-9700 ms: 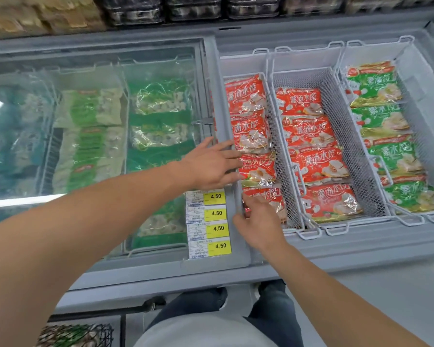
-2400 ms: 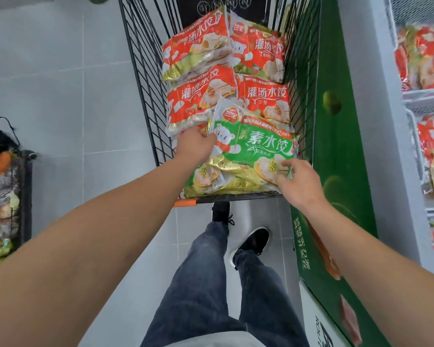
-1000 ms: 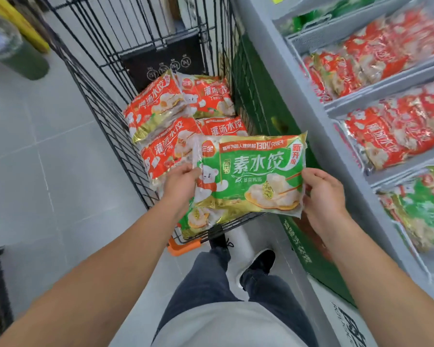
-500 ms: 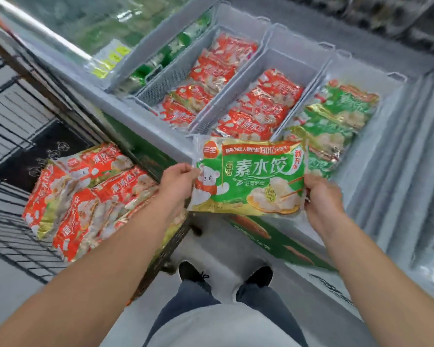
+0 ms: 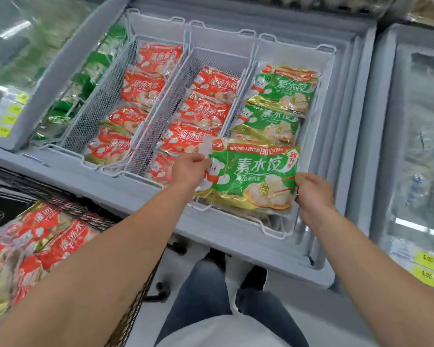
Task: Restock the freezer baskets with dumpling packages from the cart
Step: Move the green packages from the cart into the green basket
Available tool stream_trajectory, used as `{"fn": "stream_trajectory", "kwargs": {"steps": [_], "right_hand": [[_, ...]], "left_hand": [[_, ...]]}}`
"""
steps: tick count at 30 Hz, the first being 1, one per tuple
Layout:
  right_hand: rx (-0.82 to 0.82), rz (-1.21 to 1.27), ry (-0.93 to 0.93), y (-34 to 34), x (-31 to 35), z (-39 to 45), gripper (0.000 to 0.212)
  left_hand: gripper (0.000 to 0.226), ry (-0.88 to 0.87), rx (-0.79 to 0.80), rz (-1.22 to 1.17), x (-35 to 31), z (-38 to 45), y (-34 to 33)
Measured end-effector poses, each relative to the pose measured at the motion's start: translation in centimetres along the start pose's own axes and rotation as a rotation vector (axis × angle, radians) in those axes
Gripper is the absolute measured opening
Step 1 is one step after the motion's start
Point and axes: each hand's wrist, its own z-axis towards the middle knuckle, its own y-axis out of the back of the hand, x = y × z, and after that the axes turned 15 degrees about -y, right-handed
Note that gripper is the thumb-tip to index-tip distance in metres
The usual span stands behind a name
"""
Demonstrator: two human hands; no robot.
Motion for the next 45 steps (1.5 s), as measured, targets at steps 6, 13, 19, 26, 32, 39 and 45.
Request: {"fn": "stream_trajectory", "kwargs": {"steps": [6, 13, 19, 26, 32, 39, 45], "right_hand": [[-0.042, -0.023, -0.087, -2.3, 0.1, 2.9, 0.014], [-0.109, -0.132, -0.225, -5.7, -1.7, 5.1, 0.012], [0.01, -0.681, -0.092, -6.0, -3.5, 6.3, 0.054], [0.297, -1.251, -0.161, -8.2, -5.6, 7.5, 0.059], [0.304, -1.269, -0.137, -7.7, -4.6, 7.4, 0.06], [0.204, -1.0, -0.007, -6.3, -3.3, 4.6, 0.048], [0.191, -0.933, 0.294, -5.4, -2.4, -0.1, 0.036]], "left_hand": [[0.022, 0.064, 0.168, 0.037, 1.7, 4.4, -3.2], [0.028, 0.081, 0.338, 0.152, 5.5, 7.1, -4.7], [0.024, -0.19, 0.729, 0.692, 7.3, 7.5, -5.4], [0.038, -0.442, 1.377, 1.067, 8.9, 6.8, -6.3], [0.043, -0.251, 1.332, 0.983, 8.9, 7.5, -6.6], [0.046, -0.2, 0.967, 0.638, 6.4, 5.9, -4.3], [0.034, -0.129, 0.555, 0.32, 3.7, 1.7, 0.4]]}}
